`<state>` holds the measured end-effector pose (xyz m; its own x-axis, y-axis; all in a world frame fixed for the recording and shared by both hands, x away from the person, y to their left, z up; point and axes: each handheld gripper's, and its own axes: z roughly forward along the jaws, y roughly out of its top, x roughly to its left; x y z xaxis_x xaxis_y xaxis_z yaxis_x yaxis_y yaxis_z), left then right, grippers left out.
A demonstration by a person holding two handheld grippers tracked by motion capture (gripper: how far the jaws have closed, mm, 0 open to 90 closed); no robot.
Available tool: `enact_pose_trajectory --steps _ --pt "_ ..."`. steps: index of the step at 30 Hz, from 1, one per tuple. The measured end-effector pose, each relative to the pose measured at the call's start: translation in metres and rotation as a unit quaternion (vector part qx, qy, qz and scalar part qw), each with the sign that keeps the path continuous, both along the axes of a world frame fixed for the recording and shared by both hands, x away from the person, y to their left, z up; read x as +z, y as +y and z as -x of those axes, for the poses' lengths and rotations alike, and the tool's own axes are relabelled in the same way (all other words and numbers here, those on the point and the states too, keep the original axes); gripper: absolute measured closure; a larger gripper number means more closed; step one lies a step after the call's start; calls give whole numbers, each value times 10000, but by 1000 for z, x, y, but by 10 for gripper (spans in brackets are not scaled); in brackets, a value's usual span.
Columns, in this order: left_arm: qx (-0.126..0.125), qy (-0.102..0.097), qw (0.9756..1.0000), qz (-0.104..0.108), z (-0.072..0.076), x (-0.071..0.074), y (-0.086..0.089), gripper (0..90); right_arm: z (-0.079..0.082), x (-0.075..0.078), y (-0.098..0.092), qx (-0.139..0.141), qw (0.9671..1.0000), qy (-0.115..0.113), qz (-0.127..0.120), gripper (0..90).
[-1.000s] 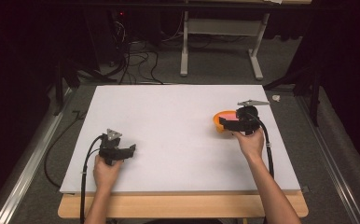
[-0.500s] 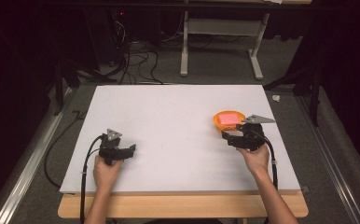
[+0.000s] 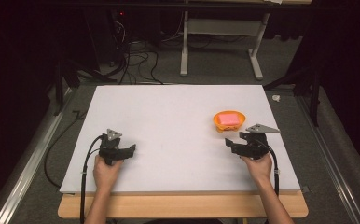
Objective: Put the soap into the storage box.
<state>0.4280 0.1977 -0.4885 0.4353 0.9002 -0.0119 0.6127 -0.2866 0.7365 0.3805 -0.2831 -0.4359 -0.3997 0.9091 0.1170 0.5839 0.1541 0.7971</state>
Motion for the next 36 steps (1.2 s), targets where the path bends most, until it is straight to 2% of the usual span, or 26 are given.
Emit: enact_pose_trajectory --steps 4,12,14,20,23,27,36 --pt "0 0 10000 0 0 0 0 204 1 -6 -2 -27 10000 41 29 300" --pt "0 0 10000 0 0 0 0 204 1 -27 -3 -111 9991 206 351 305" --pt "0 0 10000 1 0 0 0 204 0 -29 -4 -132 9990 237 358 305" --pt "1 0 10000 1 0 0 0 204 -4 -43 -4 -305 9974 338 553 299" --pt "1 0 10000 0 0 0 0 204 -4 -45 -3 -363 9968 367 610 298" --pt "0 -1 10000 -5 0 0 0 205 -4 -46 2 -444 9946 347 875 298" --pt "2 -2 10000 -7 0 0 0 204 -4 -47 1 -441 9950 341 834 297"
